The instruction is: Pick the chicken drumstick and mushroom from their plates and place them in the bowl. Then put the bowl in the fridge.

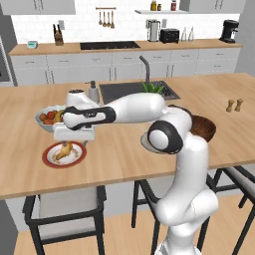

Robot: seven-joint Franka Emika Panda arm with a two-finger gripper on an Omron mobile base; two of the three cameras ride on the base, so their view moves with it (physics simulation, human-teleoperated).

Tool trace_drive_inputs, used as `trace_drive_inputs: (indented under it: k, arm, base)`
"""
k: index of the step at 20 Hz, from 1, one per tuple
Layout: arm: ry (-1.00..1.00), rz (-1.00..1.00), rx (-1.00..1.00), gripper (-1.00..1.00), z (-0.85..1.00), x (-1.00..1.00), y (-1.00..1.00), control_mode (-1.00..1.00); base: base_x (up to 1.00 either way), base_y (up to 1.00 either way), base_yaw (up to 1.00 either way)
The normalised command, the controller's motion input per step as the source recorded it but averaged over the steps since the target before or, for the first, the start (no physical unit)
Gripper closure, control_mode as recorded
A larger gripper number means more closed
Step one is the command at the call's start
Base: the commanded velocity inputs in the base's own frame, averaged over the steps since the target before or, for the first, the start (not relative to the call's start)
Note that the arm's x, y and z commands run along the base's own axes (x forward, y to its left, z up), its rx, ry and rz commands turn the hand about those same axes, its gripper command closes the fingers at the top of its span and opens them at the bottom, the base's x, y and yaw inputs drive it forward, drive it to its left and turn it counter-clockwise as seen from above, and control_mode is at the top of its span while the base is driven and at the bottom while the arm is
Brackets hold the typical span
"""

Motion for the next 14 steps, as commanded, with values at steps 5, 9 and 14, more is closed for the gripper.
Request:
trace_drive_inputs:
  k: [5,9,14]
  arm:
    - [-0.04,0.0,0.11,-1.0,-0.49,0.02,-0.03,-1.0]
    - [-0.08,0.0,0.04,-1.0,-0.28,0.29,0.16,-1.0]
    - [-0.11,0.0,0.0,-1.0,-0.11,0.28,0.06,-1.0]
  base:
    - [0.0,0.0,0.0]
    - [0.0,0.0,0.0]
    - [0.0,0.0,0.0]
